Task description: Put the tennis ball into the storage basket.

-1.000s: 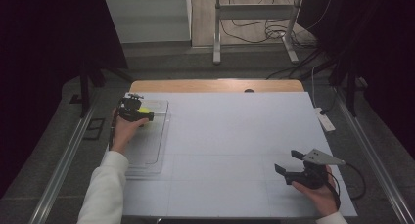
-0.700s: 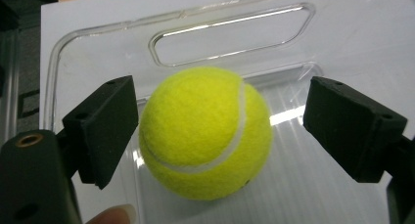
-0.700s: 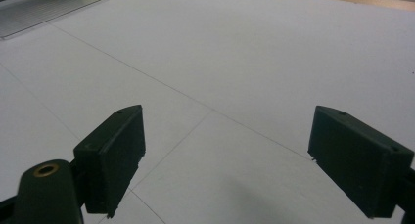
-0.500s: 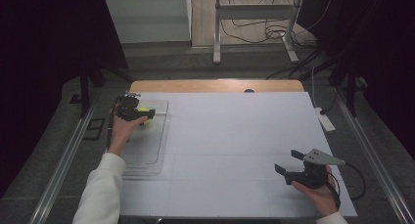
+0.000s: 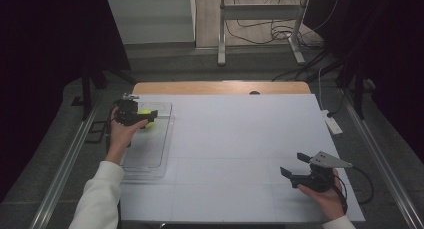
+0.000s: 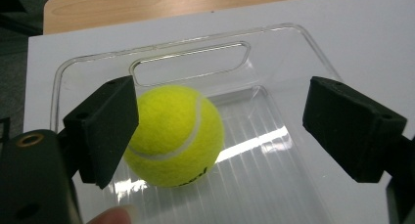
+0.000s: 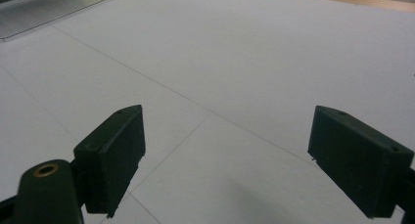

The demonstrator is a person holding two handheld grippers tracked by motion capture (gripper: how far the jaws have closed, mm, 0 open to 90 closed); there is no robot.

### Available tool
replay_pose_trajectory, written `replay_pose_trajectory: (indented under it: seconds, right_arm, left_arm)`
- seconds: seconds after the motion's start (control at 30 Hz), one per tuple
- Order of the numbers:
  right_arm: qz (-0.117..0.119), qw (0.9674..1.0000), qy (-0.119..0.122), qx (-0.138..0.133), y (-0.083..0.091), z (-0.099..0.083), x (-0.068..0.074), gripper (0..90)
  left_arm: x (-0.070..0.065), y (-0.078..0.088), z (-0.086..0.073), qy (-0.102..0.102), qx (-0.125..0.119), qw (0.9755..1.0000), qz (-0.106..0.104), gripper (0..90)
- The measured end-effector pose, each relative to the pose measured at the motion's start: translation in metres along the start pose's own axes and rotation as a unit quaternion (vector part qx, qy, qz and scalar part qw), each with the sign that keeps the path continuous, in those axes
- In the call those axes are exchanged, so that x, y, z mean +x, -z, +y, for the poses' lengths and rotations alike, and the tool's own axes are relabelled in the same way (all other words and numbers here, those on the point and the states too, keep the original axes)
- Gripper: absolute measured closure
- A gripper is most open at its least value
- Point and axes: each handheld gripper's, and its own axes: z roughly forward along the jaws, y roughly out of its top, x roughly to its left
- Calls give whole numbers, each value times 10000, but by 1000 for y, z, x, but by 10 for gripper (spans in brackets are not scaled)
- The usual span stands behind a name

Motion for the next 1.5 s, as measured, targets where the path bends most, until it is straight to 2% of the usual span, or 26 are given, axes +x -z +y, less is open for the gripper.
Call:
replay_pose_trajectory:
  seconds: [0.2,0.33,0.43,0.57,0.67,0.77,0.93,1.03,1.2,1.4,1.5]
  right_arm:
    - [4,10000,0,3,-1,0,0,143]
    - [19,10000,-30,-15,-1,0,-1,144]
    - [24,10000,-53,-22,-1,0,-1,145]
    - [5,10000,-61,-15,-1,0,-2,146]
    - [25,10000,-67,-20,-1,0,-2,146]
    - [31,10000,-85,-32,-1,0,-2,146]
    - [42,10000,-73,-18,-1,0,-1,146]
    - [47,10000,-73,-18,0,0,-2,146]
    - [72,10000,-45,-43,1,1,-1,144]
    - [65,10000,3,-49,2,3,2,144]
    - [63,10000,31,-53,3,4,4,143]
  left_arm:
    - [-4,9,-2,-99,-120,9997,-173,150]
    - [-9,18,-5,-144,-265,9988,-383,152]
    - [-12,22,-6,-197,-312,9984,-431,153]
    - [-21,32,-10,-321,-408,9964,-672,153]
    - [-29,37,-14,-423,-480,9948,-789,153]
    - [-33,41,-16,-435,-528,9939,-868,153]
    - [-47,54,-22,-614,-674,9900,-1073,153]
    - [-52,59,-24,-661,-729,9886,-1140,153]
    - [-63,71,-33,-773,-848,9848,-1302,154]
    - [-76,79,-47,-950,-858,9809,-1465,154]
    - [-82,82,-56,-964,-860,9784,-1613,153]
